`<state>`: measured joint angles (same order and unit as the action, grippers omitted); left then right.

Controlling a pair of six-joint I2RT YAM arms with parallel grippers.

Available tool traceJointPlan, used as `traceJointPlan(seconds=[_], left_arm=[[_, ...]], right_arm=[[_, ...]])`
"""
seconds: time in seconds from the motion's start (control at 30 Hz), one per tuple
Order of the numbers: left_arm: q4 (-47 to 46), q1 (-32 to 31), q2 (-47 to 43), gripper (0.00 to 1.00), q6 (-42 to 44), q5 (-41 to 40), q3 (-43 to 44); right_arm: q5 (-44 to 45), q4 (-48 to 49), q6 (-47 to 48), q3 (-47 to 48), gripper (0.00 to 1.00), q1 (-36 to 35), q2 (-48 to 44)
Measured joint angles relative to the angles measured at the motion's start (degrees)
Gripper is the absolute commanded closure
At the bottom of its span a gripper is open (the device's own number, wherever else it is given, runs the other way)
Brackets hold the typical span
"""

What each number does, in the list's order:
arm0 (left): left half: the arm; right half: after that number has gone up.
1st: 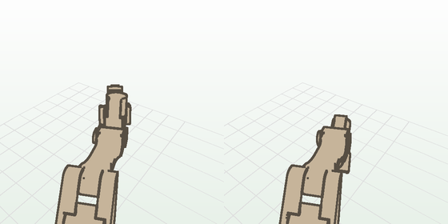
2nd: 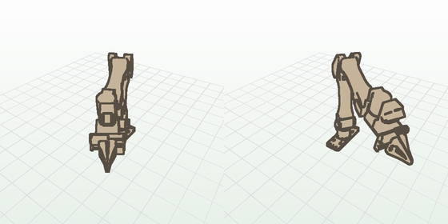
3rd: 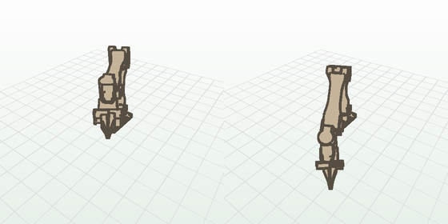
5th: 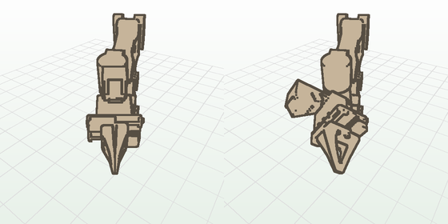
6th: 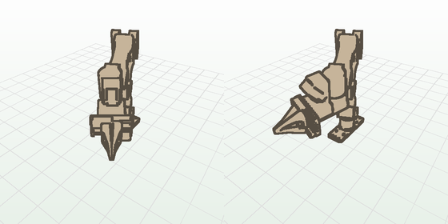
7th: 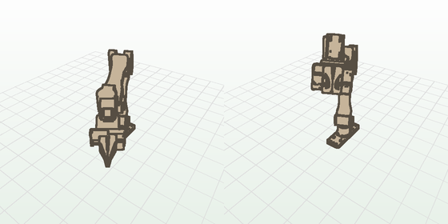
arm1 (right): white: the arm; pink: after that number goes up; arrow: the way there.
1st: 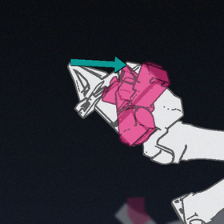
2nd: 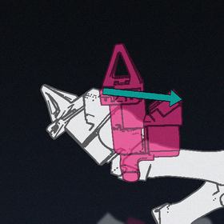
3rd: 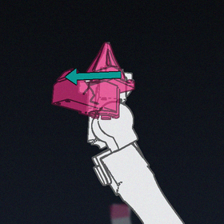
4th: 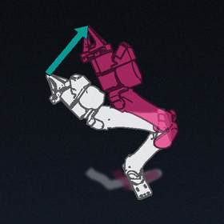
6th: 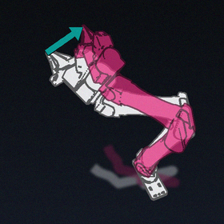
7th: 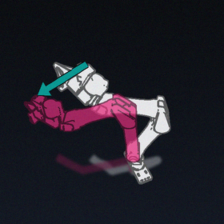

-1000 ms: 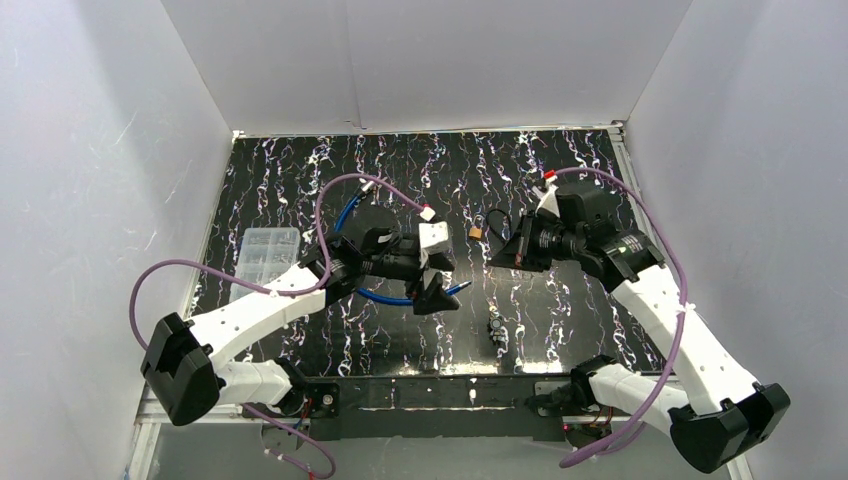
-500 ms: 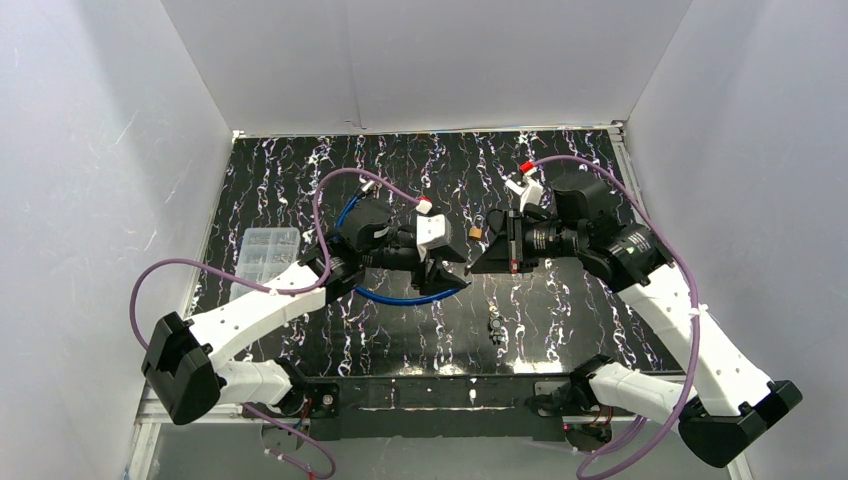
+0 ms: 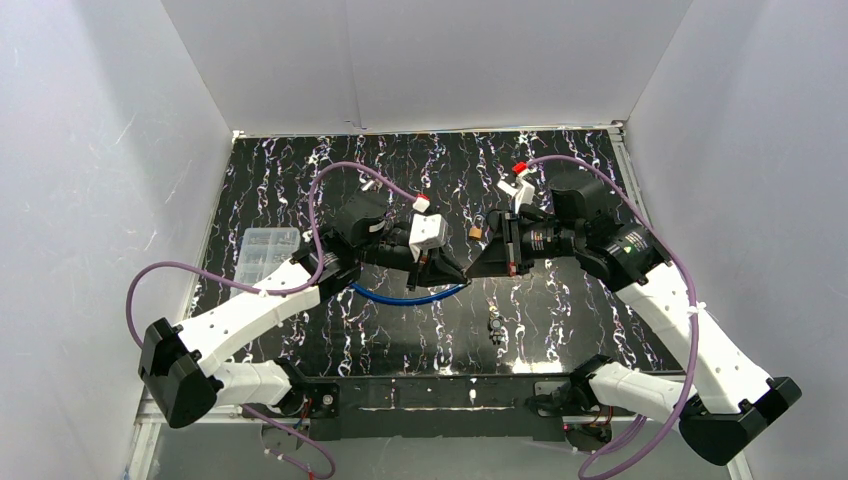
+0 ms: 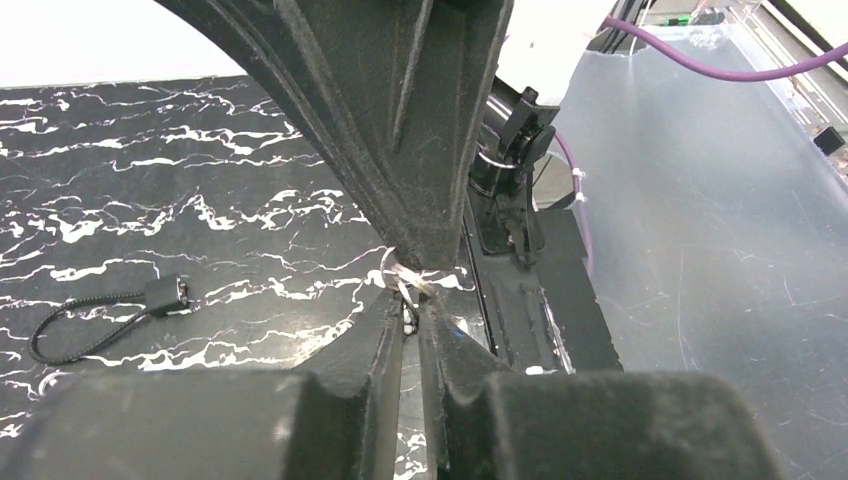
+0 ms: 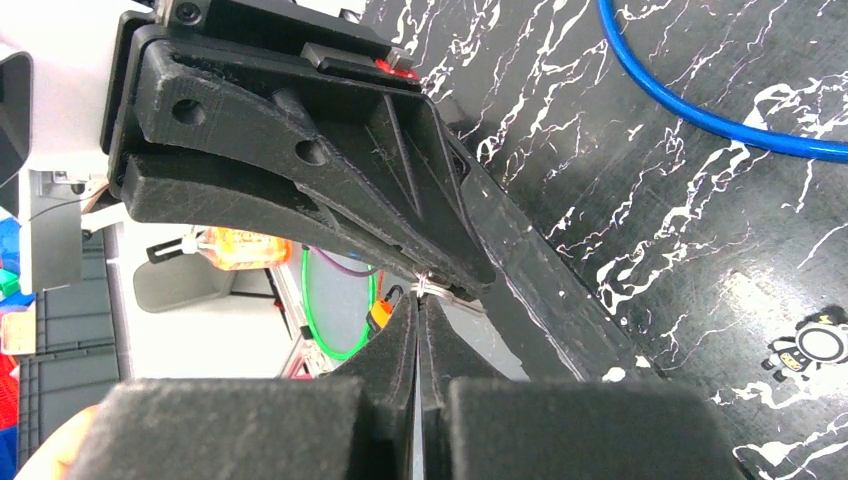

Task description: Unlock with the key

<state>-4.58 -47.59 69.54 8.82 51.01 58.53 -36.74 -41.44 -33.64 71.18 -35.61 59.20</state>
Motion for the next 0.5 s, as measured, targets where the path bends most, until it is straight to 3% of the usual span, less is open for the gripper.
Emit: traceJointPlan(seconds=[0.1, 0.5], left_arm=[[1.2, 0.0, -0.2, 1.00, 0.5, -0.1, 0.1], [8.4, -0.7, -2.1, 1.00, 5.5, -3.1, 2.1]], right_arm=[[-0.4, -0.1, 0.0, 0.0, 0.99, -0.2, 0.0], [0.0, -0.7, 2.1, 0.0, 0.99, -0.7, -0.5]])
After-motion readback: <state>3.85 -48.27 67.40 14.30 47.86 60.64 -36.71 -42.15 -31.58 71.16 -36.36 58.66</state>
